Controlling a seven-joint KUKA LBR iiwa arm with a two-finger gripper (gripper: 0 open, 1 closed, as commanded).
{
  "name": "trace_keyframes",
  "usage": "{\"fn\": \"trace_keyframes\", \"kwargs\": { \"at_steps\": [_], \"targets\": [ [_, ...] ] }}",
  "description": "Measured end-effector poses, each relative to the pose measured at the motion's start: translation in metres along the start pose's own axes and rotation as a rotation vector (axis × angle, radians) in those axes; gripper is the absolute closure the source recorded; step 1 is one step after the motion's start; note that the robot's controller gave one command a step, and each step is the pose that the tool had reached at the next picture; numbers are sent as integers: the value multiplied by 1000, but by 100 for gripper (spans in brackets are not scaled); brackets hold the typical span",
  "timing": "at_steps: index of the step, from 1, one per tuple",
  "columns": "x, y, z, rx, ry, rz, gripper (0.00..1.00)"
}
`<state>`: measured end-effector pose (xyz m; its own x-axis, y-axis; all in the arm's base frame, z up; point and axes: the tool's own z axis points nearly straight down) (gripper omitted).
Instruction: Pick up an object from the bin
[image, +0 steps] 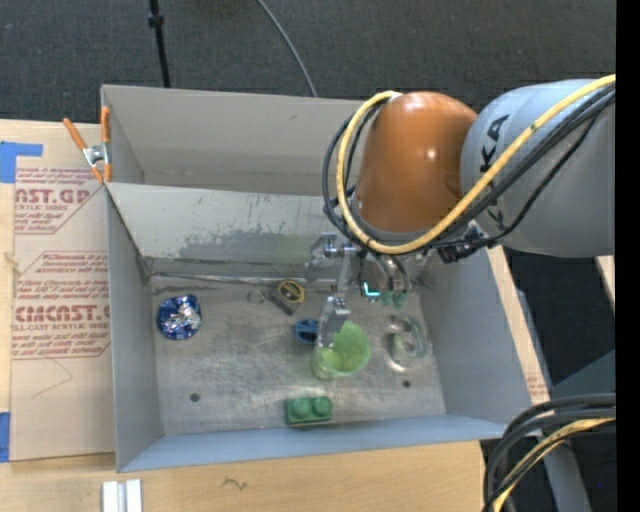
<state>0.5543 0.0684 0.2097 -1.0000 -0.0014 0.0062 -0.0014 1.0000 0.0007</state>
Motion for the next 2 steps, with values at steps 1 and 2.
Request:
{"fn": "trace_keyframes", "kwargs": {
  "at_steps": [1, 2],
  "targets": [
    [9, -27, 109, 1, -1, -224, 0],
    [-38, -35, 113, 2, -8, -506, 0]
  ]
}}
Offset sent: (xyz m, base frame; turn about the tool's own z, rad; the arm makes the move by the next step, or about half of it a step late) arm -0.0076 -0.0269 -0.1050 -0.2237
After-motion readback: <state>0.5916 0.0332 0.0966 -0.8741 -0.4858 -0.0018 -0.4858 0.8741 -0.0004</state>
